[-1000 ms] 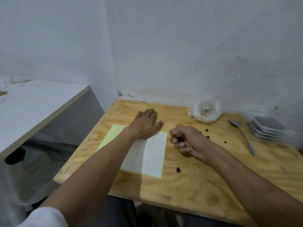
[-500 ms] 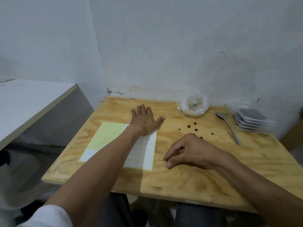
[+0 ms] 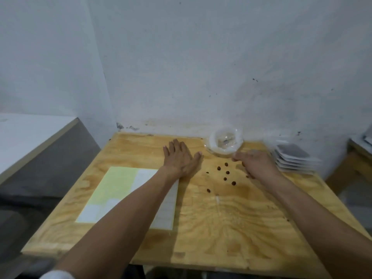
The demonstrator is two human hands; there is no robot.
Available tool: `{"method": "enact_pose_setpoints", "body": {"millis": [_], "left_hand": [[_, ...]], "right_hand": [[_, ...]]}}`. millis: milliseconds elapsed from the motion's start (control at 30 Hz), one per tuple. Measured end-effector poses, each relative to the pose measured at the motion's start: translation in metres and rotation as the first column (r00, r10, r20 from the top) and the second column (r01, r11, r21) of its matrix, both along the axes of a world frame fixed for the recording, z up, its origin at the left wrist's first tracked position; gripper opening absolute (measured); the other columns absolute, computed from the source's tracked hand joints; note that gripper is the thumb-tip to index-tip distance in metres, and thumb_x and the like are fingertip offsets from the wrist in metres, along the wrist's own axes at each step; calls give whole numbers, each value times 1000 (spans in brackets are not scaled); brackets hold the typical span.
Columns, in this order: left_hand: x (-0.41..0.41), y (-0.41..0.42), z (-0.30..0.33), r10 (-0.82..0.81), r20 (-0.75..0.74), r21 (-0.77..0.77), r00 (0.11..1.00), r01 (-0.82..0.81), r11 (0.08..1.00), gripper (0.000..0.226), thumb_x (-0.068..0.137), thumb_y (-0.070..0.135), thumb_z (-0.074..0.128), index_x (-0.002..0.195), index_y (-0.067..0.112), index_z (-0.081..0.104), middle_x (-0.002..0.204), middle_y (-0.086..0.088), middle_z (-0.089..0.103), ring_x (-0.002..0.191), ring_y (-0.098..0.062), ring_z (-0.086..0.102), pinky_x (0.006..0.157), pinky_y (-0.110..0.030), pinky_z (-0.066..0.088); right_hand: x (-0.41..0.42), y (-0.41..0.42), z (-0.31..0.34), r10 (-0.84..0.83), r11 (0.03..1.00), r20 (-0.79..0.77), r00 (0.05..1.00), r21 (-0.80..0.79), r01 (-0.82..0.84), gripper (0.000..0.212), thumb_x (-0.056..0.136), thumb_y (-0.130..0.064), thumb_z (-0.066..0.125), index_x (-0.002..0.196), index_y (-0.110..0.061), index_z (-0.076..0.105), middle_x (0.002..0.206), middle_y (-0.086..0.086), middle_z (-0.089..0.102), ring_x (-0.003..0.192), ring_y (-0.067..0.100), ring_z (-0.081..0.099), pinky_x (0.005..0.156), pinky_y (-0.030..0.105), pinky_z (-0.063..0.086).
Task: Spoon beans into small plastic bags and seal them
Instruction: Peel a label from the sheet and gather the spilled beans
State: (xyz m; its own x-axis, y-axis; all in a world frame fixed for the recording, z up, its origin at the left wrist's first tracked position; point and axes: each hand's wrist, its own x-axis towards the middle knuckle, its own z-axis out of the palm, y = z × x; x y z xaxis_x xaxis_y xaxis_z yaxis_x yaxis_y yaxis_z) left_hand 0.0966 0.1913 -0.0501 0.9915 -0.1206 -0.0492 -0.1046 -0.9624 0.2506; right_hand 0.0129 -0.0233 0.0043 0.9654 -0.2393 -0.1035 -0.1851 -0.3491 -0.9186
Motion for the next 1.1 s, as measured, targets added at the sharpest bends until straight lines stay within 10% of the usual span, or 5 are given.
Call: {"method": "enact_pose_setpoints", "body": {"millis": [167,367,633,833,1100], "left_hand": [[0,-4,-8,-18,14,54,1000,17,998,88,102,64,16,159,-2,11,167,-26,3,155,-40,-1,124,-57,-3],[0,-4,-9,-28,12,82,1000,27,996,87,102,64,13,159,-2,9,167,-27,3,155,-41,0,124,-57,-2],[0,-3,-10,-26,22,72,999,25,997,87,102,64,14,159,-2,11,167,-26,5,155,-40,1,124,-57,-2],[0,-3,-10,-18,18,76,1000,16,997,88,102,65,13,160,-1,9,167,-25,3,155,-40,-1,124,-56,-2],[2,-3,-12,-11,3,68,1000,11,998,88,101,65,13,160,0,6,168,-25,0,156,-38,-4,124,-55,-5]], "right_hand": [[19,-6,-18,105,909,103,989,-413,-54,4,80,-36,81,81,-32,82,83,-15,77,89,7,68,74,24,53],[25,6,-23,123,874,73,990,-481,-74,7,84,-23,79,85,-18,83,83,-4,78,78,10,68,77,28,53],[30,3,-7,-33,858,-257,966,489,159,8,74,-13,47,71,-10,54,62,6,53,44,13,37,35,18,28],[18,13,-16,76,985,25,997,-156,-72,13,80,-32,81,78,-19,80,68,-12,70,63,1,65,60,16,47],[29,25,-32,201,887,42,979,-432,-164,9,80,-33,83,82,-25,83,77,-11,75,78,2,69,61,19,45]]}}
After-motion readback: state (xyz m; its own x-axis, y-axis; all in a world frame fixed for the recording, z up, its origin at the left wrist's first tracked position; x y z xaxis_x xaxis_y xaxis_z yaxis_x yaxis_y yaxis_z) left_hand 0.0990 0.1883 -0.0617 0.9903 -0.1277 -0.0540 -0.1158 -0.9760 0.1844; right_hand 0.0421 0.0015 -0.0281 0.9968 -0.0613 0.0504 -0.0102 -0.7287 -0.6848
